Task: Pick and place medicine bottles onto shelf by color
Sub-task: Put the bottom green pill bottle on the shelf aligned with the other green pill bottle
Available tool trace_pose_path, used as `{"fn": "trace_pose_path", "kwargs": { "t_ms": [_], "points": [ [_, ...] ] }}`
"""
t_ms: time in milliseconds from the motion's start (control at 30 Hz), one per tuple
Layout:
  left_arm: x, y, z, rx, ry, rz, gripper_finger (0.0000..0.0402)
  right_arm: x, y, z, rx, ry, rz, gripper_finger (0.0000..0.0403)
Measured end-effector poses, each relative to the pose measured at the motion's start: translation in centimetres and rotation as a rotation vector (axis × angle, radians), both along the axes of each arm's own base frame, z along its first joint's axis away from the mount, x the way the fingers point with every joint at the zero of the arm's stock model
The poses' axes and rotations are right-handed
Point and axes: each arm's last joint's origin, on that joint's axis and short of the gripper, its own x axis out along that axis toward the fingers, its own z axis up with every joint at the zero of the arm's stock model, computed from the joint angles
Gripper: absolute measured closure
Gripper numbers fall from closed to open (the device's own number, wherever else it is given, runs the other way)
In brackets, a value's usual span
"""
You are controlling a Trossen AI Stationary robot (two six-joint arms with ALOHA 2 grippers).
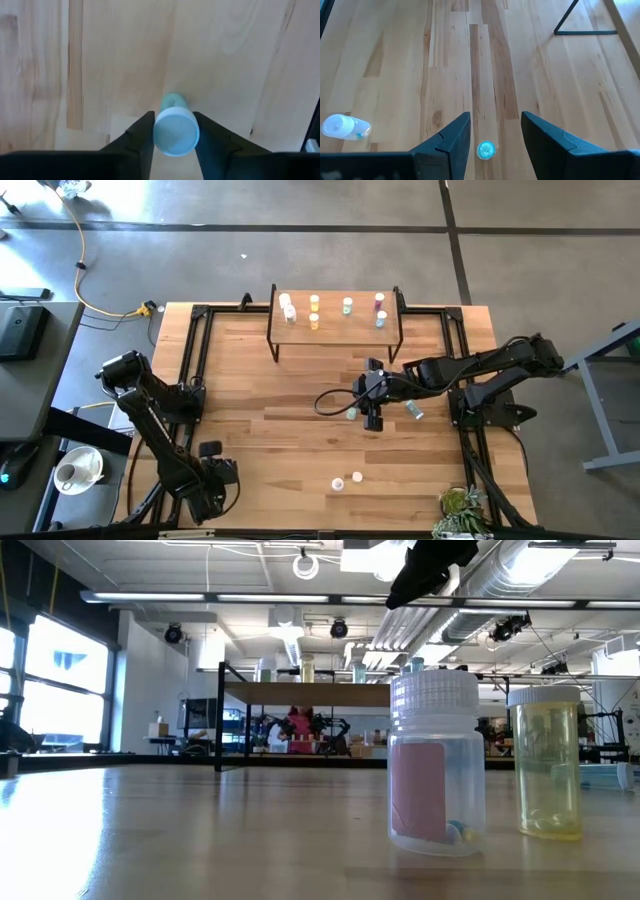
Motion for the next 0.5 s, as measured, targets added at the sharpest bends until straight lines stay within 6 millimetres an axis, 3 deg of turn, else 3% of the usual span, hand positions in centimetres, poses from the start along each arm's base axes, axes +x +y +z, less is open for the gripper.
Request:
{"fn": "trace_pose_path", "kwargs": {
  "t_ms": [233, 500],
  "points": [
    [1.3, 1.3, 0.6, 0.006, -0.011, -0.066, 0.0295, -0.2, 0.7, 1.4, 0.017, -0.005, 0.006, 0.0236],
    [3.7, 4.5, 1.9, 0.056, -0.071, -0.183, 0.029, -0.3, 1.9, 2.5, 0.043, -0.038, 0.031, 0.0236]
  ]
}}
